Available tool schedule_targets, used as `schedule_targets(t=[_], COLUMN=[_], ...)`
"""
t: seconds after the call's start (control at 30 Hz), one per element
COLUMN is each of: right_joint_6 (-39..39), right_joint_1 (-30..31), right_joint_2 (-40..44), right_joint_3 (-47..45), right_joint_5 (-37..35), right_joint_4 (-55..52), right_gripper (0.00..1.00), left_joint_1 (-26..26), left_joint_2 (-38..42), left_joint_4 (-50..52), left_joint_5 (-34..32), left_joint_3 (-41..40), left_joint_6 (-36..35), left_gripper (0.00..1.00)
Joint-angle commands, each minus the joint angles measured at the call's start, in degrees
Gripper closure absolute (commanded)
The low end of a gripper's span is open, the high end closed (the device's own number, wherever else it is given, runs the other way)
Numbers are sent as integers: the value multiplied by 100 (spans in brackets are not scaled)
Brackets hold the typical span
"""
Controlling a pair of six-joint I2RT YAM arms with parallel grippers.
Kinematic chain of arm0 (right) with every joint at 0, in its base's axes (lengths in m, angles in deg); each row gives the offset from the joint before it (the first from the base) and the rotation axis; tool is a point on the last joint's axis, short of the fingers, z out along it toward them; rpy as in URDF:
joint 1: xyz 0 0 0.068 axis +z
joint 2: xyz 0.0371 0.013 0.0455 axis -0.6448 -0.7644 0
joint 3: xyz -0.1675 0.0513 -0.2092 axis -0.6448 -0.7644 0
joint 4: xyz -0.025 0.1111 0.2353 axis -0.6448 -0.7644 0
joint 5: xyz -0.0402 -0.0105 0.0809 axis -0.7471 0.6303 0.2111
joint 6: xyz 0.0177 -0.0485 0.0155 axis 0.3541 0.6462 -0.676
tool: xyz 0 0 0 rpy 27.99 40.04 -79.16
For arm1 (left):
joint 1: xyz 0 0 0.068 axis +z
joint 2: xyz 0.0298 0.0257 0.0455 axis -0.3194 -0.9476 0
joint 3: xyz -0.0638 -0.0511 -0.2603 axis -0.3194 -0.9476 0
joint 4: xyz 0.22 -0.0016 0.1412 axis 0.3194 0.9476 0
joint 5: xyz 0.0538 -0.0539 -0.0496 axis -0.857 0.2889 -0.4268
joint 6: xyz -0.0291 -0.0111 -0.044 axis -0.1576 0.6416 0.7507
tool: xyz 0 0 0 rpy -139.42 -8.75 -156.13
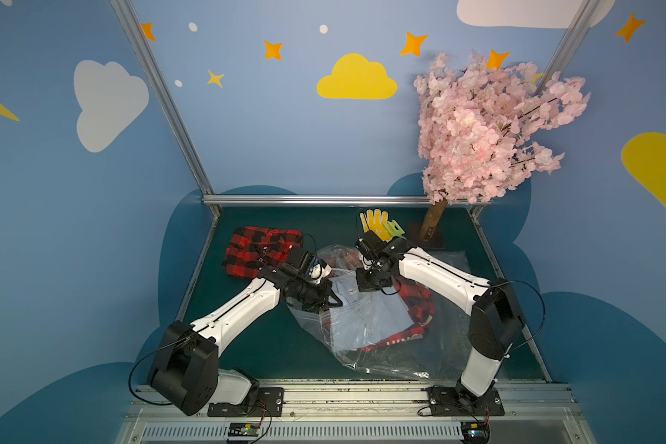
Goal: Take the shirt out of the vacuum bag
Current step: Take out the shirt from the vacuum bag.
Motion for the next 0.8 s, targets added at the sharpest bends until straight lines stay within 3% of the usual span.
schedule_targets(t=[0.0, 0.17, 0.3, 0.4, 0.77], right_joint_6=[73, 34, -28, -46, -47], right_joint_1=[48, 121, 136, 137, 150], right_joint_2=[89, 152, 229, 256, 216], right_joint_3=[-137, -341, -526, -597, -547], right_joint_5=[105, 161, 161, 187, 144], right_joint_4=[-207, -193, -154, -135, -175], right_gripper=[100, 100, 100, 100, 100], left_joint_1=[15, 14, 27, 41, 115], left_joint_2=[-29, -211, -132, -73, -105], left_joint_4=[-592, -840, -942, -1087, -774], left_joint_5=[17, -95, -366, -533, -1185], left_joint_3=[-324, -518, -666, -753, -420], left_joint_6=[124, 127, 217, 295, -13], left_gripper=[96, 91, 68, 58, 57])
